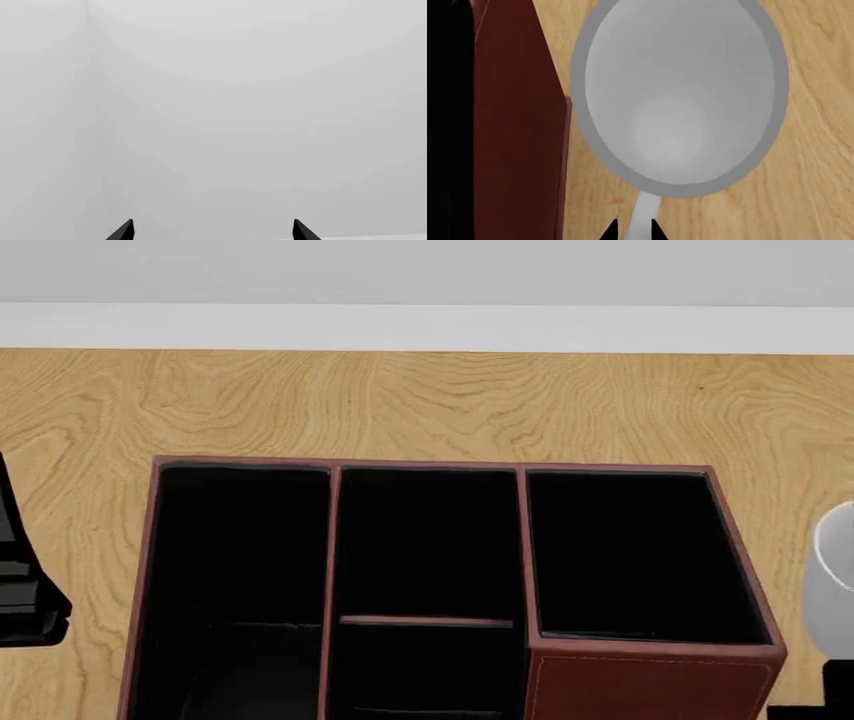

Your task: Pick up the white mug and place it to the right of the caddy.

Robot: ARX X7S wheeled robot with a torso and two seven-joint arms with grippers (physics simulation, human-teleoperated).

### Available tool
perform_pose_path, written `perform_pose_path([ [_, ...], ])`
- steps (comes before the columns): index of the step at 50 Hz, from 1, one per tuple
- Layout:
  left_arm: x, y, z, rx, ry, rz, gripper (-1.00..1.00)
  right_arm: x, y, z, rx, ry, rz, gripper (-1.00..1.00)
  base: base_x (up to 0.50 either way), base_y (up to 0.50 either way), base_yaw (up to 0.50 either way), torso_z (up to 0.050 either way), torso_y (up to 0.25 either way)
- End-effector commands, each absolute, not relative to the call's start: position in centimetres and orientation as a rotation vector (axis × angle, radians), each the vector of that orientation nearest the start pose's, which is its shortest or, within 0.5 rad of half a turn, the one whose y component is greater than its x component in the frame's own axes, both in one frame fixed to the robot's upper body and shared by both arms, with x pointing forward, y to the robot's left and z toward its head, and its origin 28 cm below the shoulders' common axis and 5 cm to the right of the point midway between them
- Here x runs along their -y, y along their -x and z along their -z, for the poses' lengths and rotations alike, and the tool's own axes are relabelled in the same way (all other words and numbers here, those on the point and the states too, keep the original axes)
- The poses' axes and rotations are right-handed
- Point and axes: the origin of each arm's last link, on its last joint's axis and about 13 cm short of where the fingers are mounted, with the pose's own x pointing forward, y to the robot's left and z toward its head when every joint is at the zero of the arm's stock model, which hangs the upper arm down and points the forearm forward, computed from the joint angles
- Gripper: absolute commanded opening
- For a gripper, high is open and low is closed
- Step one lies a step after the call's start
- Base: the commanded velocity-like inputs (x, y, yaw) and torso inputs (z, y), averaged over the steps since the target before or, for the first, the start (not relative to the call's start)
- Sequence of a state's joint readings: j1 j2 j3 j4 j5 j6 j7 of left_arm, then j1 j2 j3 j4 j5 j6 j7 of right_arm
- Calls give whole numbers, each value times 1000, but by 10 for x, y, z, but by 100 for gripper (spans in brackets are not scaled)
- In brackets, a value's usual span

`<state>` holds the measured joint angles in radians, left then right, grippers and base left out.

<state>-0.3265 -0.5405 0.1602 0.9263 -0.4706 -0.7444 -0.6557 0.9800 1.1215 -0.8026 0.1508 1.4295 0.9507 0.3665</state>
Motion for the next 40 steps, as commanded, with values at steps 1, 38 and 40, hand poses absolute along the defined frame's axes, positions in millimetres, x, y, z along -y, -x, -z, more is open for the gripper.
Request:
perform_pose_path([
  [1, -226, -192, -199, 401, -159, -151, 100, 283, -258, -176, -775, 90, 108, -100, 0, 0, 0, 0, 0],
  [38, -226, -191, -199, 403, -160, -154, 100, 289, -263, -141, -841, 54, 112, -100, 0, 0, 0, 0, 1],
  [40, -226, -191, -199, 404, -160, -154, 100, 289, -263, -139, -843, 51, 111, -100, 0, 0, 0, 0, 0],
])
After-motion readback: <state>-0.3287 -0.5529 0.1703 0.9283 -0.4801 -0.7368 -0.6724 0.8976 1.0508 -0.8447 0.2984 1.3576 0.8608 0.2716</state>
